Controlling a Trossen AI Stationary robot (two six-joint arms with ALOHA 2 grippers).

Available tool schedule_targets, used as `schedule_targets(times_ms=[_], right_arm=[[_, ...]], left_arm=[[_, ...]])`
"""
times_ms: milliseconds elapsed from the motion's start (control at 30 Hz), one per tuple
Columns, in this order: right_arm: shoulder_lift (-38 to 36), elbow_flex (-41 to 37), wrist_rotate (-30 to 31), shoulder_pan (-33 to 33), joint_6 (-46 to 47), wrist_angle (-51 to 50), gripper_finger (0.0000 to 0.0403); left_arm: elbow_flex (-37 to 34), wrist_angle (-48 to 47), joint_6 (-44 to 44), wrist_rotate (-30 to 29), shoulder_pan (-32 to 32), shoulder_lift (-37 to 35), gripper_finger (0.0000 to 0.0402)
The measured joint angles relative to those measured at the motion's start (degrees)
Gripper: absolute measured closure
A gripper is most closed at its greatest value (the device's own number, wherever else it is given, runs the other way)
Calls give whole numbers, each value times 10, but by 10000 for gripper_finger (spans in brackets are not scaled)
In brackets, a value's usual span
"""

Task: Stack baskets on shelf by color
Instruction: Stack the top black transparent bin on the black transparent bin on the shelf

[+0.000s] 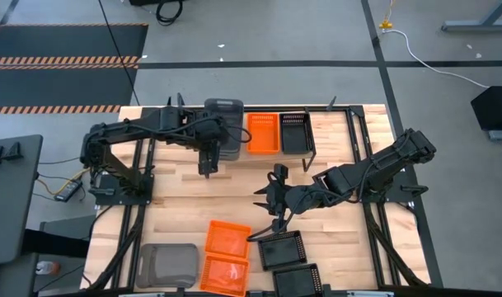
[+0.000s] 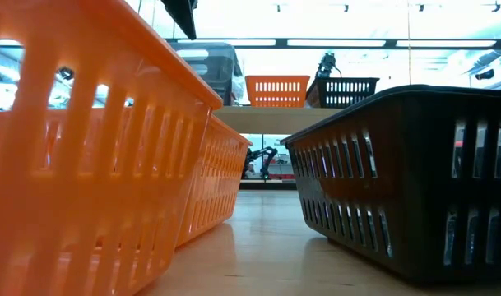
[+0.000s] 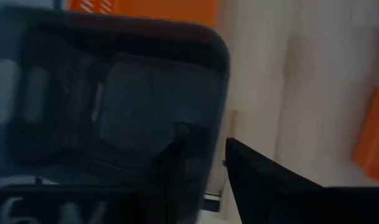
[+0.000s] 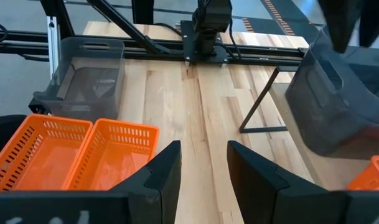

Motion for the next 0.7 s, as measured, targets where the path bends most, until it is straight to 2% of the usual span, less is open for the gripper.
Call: schedule_targets(times_ms=[400,700], right_arm=[[0,0,-15,2,13,-10,266],[0,0,-15,2,12,-15,266]], left_arm=[[0,-7,-23,18,-13,31,279],[0,-32,-44,18,-13,18,282]])
